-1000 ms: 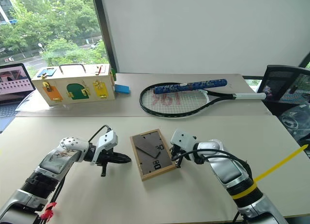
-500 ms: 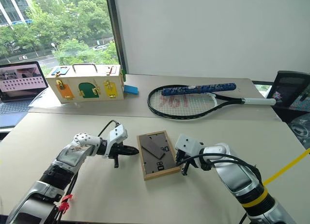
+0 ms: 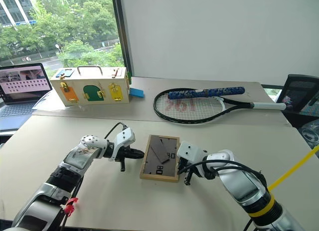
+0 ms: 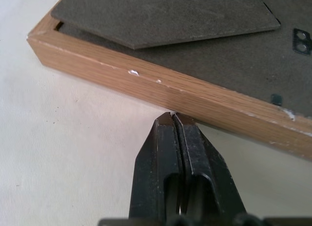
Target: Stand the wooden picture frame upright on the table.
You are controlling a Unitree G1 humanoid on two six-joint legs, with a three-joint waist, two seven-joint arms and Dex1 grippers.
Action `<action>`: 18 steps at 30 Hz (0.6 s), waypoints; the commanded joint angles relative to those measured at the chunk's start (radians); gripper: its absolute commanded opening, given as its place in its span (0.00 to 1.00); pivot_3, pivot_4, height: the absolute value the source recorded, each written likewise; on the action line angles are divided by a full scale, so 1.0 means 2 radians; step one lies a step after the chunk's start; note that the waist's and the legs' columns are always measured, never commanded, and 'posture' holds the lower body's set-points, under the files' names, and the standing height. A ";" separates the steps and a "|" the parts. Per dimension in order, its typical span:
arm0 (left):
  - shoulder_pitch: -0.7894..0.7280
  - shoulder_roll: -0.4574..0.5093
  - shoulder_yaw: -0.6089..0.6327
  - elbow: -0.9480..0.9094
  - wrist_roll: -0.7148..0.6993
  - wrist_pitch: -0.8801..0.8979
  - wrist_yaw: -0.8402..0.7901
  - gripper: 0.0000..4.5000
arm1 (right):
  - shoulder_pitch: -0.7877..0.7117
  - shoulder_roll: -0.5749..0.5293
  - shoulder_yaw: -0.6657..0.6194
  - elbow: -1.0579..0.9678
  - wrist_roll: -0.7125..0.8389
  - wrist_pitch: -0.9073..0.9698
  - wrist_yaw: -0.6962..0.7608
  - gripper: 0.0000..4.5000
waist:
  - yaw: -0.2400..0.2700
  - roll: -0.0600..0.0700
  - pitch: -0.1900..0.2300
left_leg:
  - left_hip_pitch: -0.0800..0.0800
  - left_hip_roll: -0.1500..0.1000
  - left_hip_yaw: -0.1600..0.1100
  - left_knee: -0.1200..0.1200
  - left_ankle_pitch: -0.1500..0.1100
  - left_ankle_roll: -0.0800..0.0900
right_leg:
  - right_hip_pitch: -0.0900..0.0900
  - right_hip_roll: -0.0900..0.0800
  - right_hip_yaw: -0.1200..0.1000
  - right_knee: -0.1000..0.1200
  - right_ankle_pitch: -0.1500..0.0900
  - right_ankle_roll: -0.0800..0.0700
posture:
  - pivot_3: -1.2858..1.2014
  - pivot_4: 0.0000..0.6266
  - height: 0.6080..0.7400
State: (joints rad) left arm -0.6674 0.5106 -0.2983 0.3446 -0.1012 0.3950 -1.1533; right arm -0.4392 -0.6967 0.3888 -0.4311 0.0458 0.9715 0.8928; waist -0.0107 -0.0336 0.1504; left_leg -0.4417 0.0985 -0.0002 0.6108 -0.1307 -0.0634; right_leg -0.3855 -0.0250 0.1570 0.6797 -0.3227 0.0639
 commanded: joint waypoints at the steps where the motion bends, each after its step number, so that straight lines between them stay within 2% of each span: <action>1: 0.002 -0.010 -0.021 0.010 0.018 0.003 0.003 0.02 | -0.005 0.005 0.016 -0.011 0.015 0.012 0.003 0.00 | 0.000 0.000 0.000 | 0.000 0.000 0.000 0.000 0.000 0.000 | 0.000 0.000 0.000 0.000 0.000 0.000 | 0.52 0.24 0.85; 4: 0.012 0.003 -0.014 -0.002 0.014 0.012 -0.006 0.02 | -0.005 -0.011 0.008 0.005 0.006 0.001 0.000 0.00 | 0.000 0.000 0.000 | 0.000 0.000 0.000 0.000 0.000 0.000 | 0.000 0.000 0.000 0.000 0.000 0.000 | 0.52 0.24 0.85; 13: 0.082 0.098 0.022 -0.082 -0.012 0.053 -0.036 0.02 | -0.013 -0.046 -0.065 0.066 0.023 -0.045 0.002 0.00 | -0.012 0.000 0.000 | -0.001 0.000 0.000 -0.002 0.000 0.000 | -0.001 0.000 0.000 0.000 0.000 -0.003 | 0.52 0.24 0.85; 15: 0.092 0.114 0.051 -0.099 -0.037 0.069 -0.042 0.02 | -0.013 -0.054 -0.100 0.073 0.049 -0.073 0.026 0.00 | -0.017 0.000 0.000 | -0.001 0.000 0.000 -0.002 0.000 0.000 | -0.001 0.000 0.000 0.000 0.000 -0.003 | 0.52 0.24 0.85; 18: 0.096 0.120 0.110 -0.122 -0.092 0.104 -0.038 0.02 | -0.008 -0.058 -0.171 0.052 0.132 -0.074 0.083 0.00 | -0.022 0.000 0.001 | -0.001 0.000 0.000 -0.003 0.000 0.000 | -0.001 0.000 -0.001 0.000 -0.001 -0.003 | 0.52 0.24 0.85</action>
State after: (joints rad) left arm -0.4766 0.7362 -0.1590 0.1288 -0.2199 0.5531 -1.2330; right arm -0.4505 -0.8034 0.1576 -0.2697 0.1982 0.8381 0.9890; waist -0.0541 -0.0332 0.1528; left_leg -0.4432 0.0994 -0.0007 0.6051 -0.1310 -0.0629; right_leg -0.3887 -0.0245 0.1559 0.6805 -0.3243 0.0585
